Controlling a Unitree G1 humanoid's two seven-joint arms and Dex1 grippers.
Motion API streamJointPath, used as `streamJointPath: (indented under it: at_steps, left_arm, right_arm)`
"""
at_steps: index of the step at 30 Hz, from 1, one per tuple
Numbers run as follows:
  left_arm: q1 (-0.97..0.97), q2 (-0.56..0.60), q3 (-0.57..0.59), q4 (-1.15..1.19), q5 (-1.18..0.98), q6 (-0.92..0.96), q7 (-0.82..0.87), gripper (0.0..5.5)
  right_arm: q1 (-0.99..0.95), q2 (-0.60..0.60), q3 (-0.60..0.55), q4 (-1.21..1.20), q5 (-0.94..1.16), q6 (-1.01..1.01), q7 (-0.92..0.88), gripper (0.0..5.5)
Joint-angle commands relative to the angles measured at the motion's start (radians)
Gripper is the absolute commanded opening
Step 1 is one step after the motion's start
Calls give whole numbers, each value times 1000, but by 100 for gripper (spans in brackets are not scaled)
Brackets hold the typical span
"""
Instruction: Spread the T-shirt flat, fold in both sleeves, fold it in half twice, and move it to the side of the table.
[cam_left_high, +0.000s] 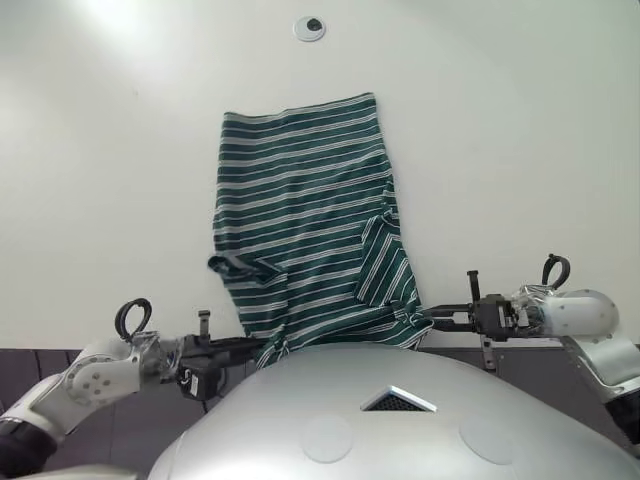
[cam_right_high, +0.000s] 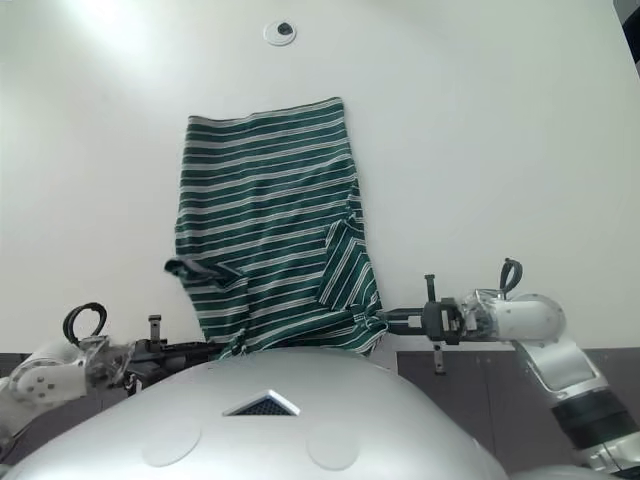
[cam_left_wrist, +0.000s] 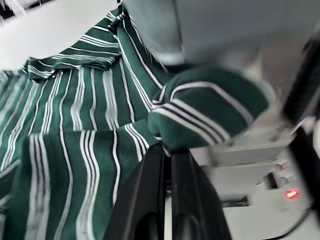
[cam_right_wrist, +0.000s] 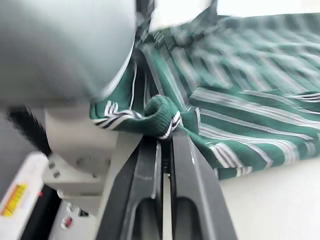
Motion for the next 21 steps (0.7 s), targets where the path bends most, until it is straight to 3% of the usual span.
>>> streamJointPath:
  at_steps: [1,5,9,15,21]
  left_arm:
    - [-68,213,130,-192,-485,221,-194,0]
    - [-188,110,206,-129,-574,352,-260,0]
    - [-282,-34,260,0,-573,466,-303,0]
    - [-447,-211,315,203,-435,545,-286,0]
    - [-594,-300,348,343,-316,628,-266,0]
  right_arm:
    - [-115,-39,-119,-118,260,249,12,2]
    - [-203,32,-152,-161,320,367,-31,2]
    - [-345,118,-130,-108,239,460,-110,2]
    - [-626,333,-67,102,47,533,-276,2]
    - [-831,493,-20,378,-126,529,-344,2]
